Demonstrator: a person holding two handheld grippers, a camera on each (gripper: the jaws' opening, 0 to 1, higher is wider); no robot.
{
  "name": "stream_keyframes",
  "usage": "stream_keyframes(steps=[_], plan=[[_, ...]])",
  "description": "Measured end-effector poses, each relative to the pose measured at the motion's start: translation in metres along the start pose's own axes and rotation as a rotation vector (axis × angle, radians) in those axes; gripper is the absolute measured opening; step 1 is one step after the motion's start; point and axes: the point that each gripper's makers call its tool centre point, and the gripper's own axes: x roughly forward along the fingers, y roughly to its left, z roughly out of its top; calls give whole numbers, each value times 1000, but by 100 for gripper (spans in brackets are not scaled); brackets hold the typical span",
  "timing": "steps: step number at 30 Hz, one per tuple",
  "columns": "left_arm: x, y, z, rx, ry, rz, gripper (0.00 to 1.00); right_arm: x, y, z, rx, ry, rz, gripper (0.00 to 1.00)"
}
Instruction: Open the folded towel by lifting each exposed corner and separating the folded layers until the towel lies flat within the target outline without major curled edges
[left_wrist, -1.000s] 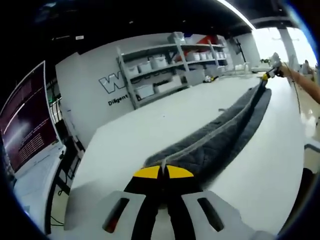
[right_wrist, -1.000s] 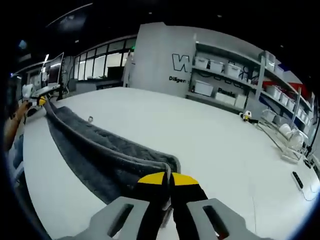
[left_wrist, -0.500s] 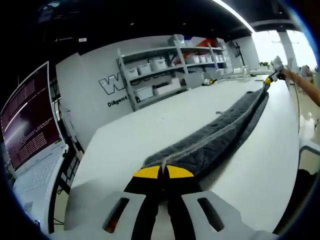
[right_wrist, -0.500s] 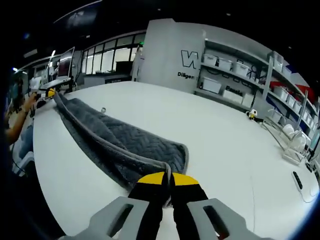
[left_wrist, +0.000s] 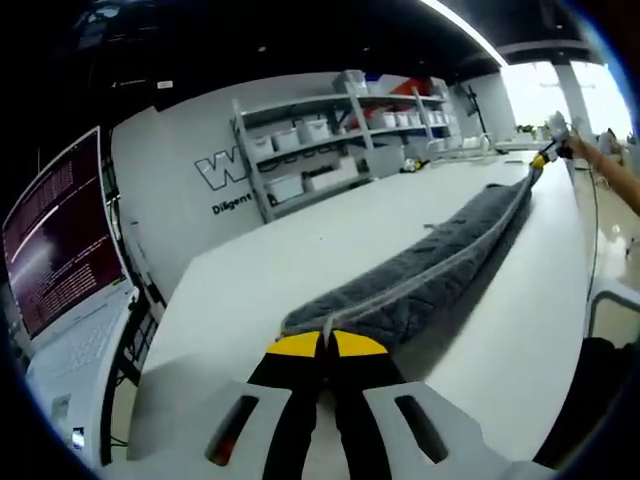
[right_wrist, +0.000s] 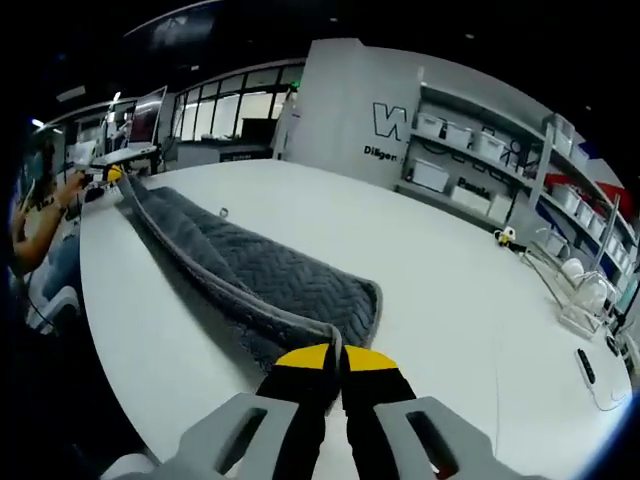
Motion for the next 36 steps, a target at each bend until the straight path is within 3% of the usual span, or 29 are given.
stream_keyframes(steps=[12, 36], plan=[[-10, -7, 2, -5, -8, -21, 2, -14, 5, -13, 16, 14, 34, 0], [-32, -24, -24, -10, 68, -85, 2, -41, 26, -41, -6, 80, 97, 0]])
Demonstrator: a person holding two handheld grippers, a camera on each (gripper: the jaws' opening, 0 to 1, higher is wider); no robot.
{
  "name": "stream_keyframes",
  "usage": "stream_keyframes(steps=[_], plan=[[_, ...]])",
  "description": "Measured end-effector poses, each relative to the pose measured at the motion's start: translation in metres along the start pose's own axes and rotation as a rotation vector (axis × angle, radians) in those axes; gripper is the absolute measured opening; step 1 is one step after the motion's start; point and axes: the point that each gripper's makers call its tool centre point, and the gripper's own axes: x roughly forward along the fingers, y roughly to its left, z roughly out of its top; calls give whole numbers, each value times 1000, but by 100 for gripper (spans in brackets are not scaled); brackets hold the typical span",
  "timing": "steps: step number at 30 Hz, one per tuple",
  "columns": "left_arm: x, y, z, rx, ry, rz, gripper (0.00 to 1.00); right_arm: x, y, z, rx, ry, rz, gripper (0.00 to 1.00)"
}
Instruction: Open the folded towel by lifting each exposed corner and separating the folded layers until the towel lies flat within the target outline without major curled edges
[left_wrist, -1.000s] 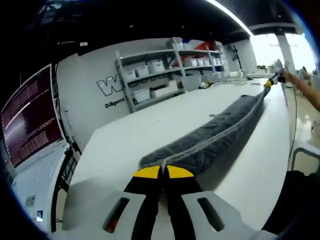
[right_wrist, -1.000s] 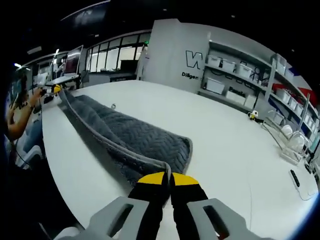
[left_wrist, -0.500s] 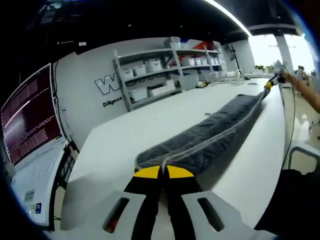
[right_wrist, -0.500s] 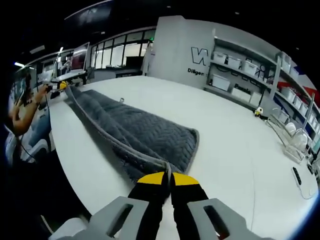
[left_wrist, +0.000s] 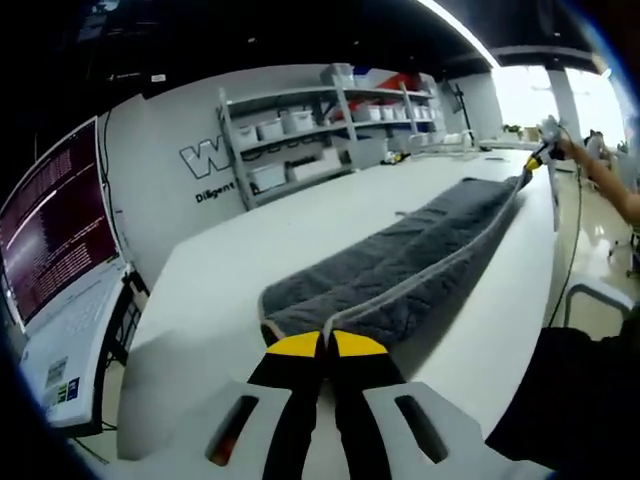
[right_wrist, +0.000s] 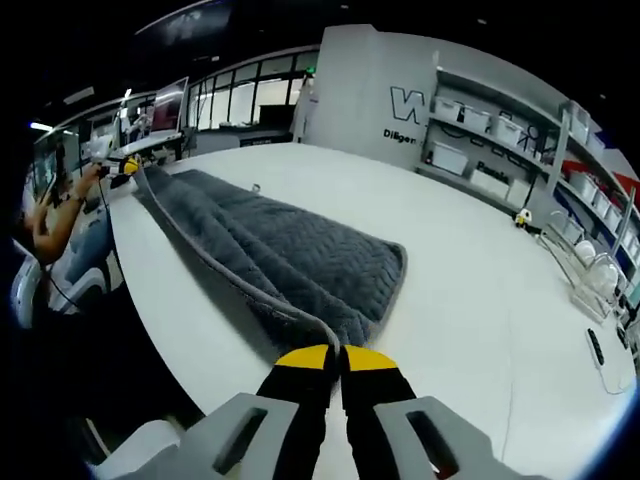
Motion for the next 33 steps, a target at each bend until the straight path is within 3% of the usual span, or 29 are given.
stream_keyframes(steps=[14, 24, 33], plan=[[-10, -7, -22, -21, 53, -25, 2, -16, 15, -7, -38, 5, 39, 0], [-12, -15, -42, -25, 106, -62, 3, -20, 31, -23, -59, 65, 82, 0], [-11, -26, -58, -19, 160, -105, 3, -18, 31, -32, -59, 97, 100, 0]])
